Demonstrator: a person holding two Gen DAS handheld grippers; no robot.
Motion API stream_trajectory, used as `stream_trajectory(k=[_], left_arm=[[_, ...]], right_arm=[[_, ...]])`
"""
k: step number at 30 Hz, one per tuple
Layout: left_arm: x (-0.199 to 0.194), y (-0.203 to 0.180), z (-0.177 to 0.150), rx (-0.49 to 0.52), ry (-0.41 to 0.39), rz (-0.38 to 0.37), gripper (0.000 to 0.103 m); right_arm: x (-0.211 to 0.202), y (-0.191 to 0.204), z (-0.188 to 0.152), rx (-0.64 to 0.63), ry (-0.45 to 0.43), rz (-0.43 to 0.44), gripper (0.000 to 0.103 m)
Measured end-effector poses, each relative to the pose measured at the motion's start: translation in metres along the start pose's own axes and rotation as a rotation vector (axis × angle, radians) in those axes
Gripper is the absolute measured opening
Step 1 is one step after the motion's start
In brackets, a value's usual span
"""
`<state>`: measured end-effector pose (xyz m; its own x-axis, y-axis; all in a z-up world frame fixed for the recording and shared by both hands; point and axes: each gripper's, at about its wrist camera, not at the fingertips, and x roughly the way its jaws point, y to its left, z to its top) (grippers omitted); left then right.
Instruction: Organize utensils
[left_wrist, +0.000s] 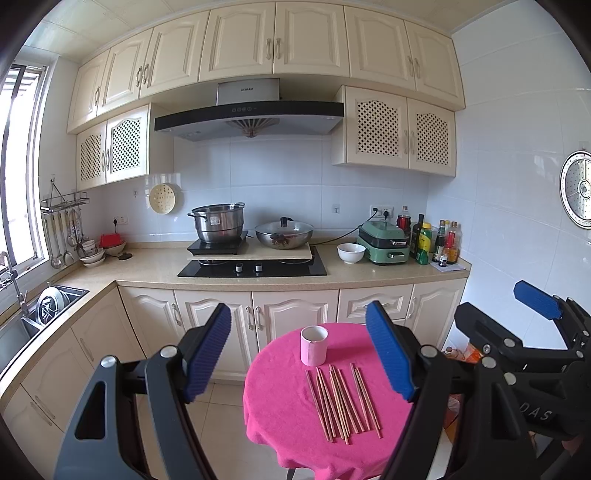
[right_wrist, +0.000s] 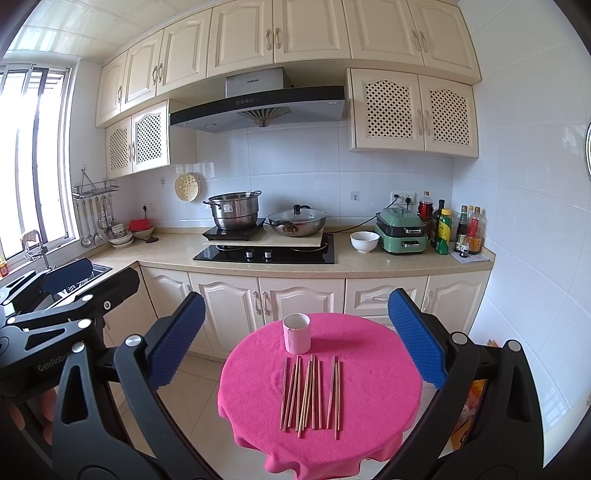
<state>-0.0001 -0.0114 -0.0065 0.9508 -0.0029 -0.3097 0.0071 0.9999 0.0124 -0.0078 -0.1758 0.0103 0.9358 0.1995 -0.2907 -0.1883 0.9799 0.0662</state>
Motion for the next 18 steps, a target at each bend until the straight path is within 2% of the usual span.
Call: stream_trajectory(k=[18], left_arm=[[-0.0022, -0.0007, 0.0026, -0.001, -0.001, -0.004, 0.074]], right_arm=[[0.0012, 0.0017, 0.001, 0.0, -0.001, -0.002, 0.097]])
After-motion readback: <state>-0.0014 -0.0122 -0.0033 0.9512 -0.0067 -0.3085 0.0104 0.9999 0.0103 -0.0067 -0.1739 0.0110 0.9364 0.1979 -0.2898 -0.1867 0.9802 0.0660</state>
